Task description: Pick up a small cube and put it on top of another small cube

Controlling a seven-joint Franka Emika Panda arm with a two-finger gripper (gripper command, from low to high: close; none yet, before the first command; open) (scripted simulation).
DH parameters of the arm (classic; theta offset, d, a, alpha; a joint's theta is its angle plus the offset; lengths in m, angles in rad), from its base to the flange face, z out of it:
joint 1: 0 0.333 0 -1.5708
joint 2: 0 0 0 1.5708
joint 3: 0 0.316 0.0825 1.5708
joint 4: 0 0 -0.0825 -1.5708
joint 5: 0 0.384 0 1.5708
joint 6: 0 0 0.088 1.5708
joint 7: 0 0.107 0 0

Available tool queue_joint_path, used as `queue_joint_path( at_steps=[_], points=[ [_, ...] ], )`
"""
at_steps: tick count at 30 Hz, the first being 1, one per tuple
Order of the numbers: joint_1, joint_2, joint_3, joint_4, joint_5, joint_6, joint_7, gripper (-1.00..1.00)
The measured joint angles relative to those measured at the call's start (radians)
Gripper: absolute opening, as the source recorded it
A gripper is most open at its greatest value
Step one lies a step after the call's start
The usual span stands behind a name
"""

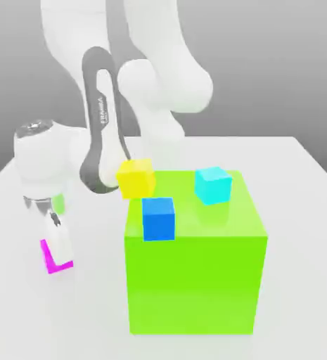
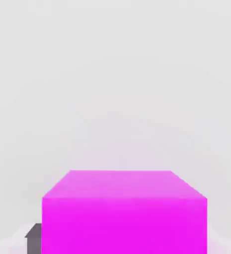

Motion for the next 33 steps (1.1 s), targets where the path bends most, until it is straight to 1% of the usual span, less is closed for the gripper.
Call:
queue_joint_path(
  at_steps=[4, 6, 8, 14, 25, 26, 27, 30, 31, 33],
  points=[
    [0.009, -0.139, -0.043, -0.025, -0.113, -0.113, 0.082, -1.0],
    [-0.004, -0.204, -0.033, -0.025, -0.149, -0.177, 0.108, -1.0],
    [0.039, -0.245, -0.007, 0.01, -0.162, -0.254, 0.122, -1.0],
    [0.144, -0.346, 0.086, 0.156, -0.148, -0.501, 0.134, -1.0],
    [0.346, -0.532, 0.267, 0.434, -0.064, -0.96, 0.113, -1.0],
    [0.361, -0.544, 0.279, 0.451, -0.057, -0.988, 0.11, -1.0],
    [0.368, -0.542, 0.288, 0.446, -0.053, -0.981, 0.11, -1.0],
    [0.374, -0.505, 0.303, 0.385, -0.051, -0.883, 0.112, -1.0],
    [0.374, -0.496, 0.306, 0.371, -0.051, -0.86, 0.112, 1.0],
    [0.374, -0.496, 0.306, 0.371, -0.051, -0.86, 0.112, 1.0]
  ],
)
